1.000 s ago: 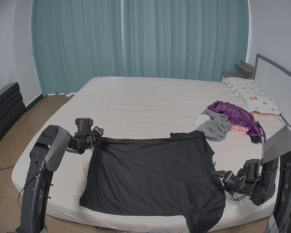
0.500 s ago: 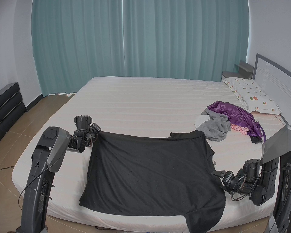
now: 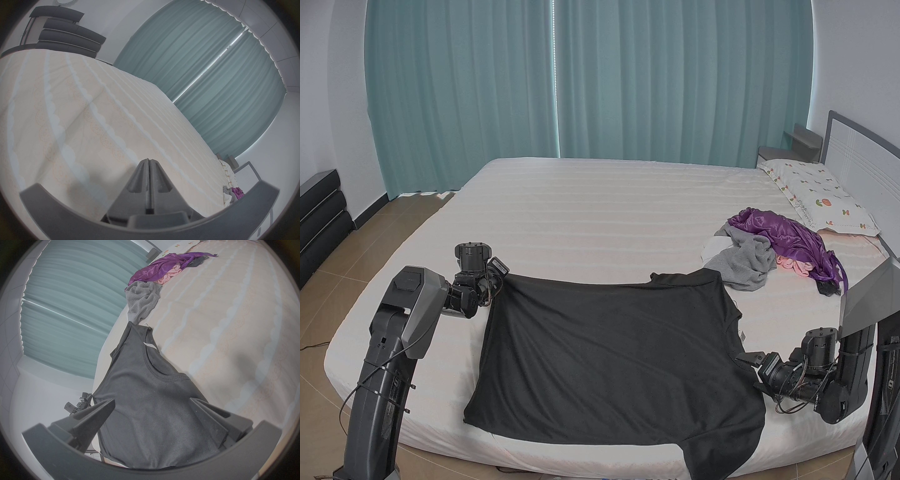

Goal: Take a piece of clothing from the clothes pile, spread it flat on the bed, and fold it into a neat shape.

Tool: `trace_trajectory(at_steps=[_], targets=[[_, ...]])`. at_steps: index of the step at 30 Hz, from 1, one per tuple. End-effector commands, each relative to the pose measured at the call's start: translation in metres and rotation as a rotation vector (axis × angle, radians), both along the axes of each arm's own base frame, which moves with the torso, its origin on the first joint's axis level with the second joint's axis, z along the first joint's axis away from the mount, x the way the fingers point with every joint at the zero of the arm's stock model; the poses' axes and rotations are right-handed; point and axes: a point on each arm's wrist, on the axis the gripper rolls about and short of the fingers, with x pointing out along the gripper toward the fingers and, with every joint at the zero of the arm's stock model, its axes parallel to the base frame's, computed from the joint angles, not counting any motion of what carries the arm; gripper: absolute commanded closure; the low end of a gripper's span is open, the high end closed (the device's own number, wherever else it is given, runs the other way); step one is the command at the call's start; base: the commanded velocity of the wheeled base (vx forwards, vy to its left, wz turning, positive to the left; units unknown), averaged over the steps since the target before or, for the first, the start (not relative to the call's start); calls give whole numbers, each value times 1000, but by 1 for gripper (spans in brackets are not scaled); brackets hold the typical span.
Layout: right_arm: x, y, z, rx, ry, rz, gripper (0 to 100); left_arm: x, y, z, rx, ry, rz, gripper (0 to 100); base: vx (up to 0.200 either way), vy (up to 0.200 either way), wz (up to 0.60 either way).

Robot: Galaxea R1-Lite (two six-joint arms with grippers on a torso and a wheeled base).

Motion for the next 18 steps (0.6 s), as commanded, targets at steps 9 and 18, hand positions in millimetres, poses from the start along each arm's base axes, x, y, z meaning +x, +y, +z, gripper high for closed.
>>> trace_trajectory(at_steps=[9, 18], targets=[[-1, 1, 0, 1, 2, 2, 0, 0, 1, 0, -6, 7, 5, 0, 0, 0, 0], [-2, 1, -1, -1, 6, 6, 0, -15, 13, 22, -56, 46, 56, 0, 0, 0, 0]])
